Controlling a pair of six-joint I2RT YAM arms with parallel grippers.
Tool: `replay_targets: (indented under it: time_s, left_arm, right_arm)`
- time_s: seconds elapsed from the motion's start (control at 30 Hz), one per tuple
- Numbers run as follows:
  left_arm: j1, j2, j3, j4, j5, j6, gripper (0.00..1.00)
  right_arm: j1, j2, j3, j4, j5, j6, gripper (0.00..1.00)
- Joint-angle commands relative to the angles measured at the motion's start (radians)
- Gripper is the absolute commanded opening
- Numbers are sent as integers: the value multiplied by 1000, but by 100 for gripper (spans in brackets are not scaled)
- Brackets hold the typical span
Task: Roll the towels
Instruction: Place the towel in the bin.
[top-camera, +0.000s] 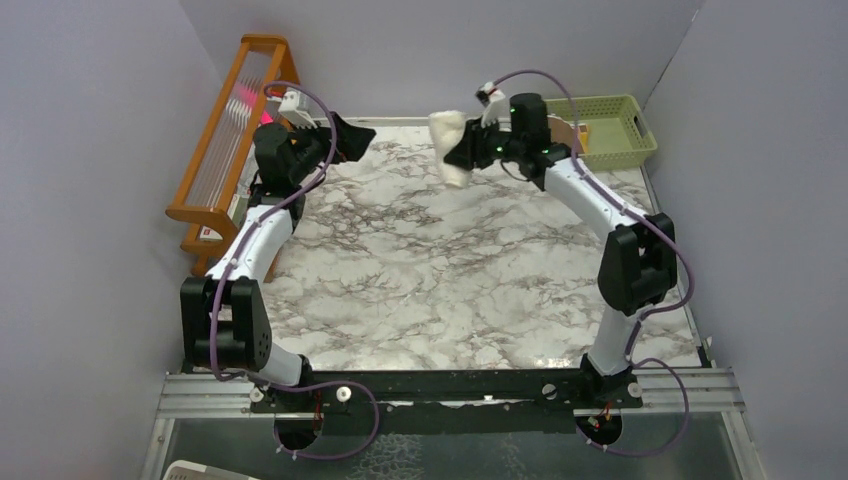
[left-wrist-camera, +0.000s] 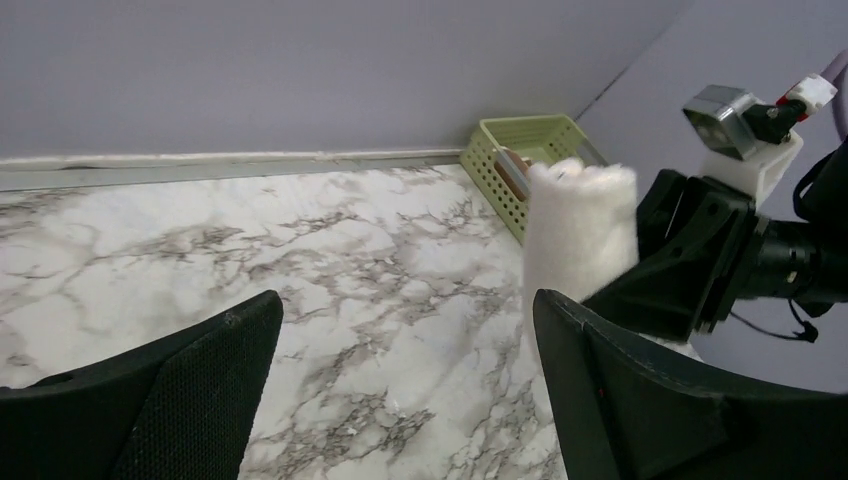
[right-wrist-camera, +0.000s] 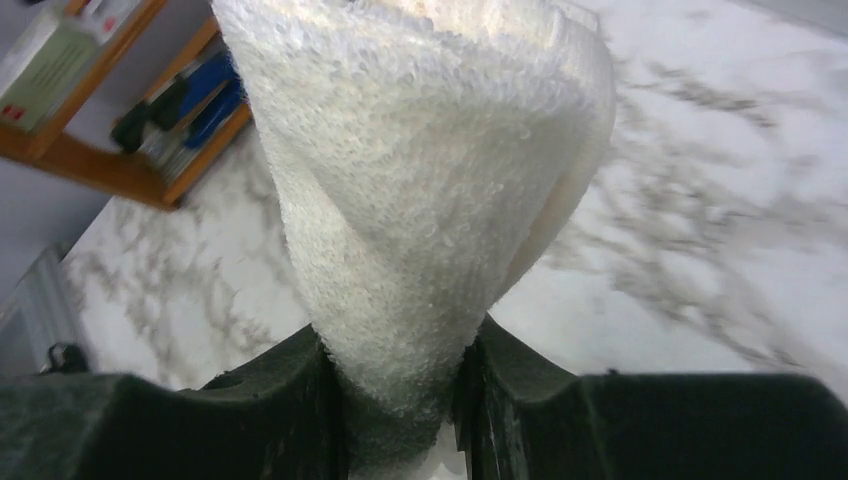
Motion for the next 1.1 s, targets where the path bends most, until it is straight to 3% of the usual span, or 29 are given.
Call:
replay_targets:
  time_s: [0.0,0.2,0.37,0.67,1.07]
  left_arm:
    - [47,-61,79,-142,15,40,99]
    - [51,-52,129,-344,3,171,99]
    - [50,-38,149,-422,14,227,99]
    - [51,13,161,-438,45,233,99]
    - [50,76,181,-445,72,239,99]
  right_arm:
    - [-183,20,125,-116,76,-93,30]
    - [-384,217,488,-362,253,-217,31]
    - [-481,344,679,-417,435,-282,31]
    - [-490,418,634,-267,816,-517,32]
    - [-532,589,662,-141,793,-539,34]
